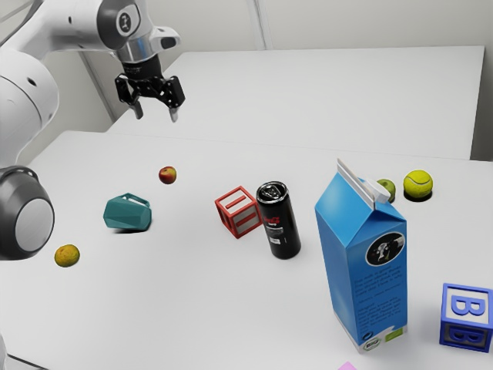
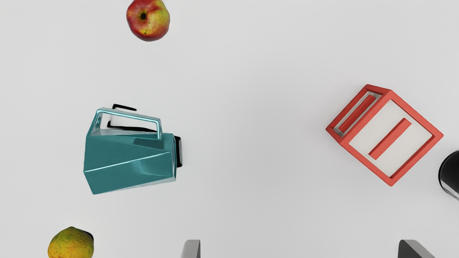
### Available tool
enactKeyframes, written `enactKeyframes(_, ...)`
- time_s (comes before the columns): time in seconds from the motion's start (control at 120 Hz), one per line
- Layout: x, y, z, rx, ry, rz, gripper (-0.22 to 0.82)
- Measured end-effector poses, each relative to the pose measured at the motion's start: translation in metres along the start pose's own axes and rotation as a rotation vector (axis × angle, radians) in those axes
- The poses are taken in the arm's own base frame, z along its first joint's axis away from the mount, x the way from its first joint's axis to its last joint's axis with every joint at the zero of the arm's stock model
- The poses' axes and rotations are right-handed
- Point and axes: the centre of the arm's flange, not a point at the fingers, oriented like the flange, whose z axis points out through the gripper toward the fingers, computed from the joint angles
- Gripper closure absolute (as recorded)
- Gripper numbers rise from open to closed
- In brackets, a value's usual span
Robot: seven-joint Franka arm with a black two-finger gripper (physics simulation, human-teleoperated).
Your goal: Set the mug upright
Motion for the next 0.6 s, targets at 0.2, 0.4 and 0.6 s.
enactKeyframes(0.2, -0.001, -0.017, 0.005, -0.045, -0.011, -0.03, 0.0)
enactKeyframes(0.4, -0.052, -0.07, 0.048, -0.177, -0.065, -0.093, 0.0)
enactKeyframes(0.6, -0.081, -0.139, 0.091, -0.235, -0.003, -0.158, 0.0)
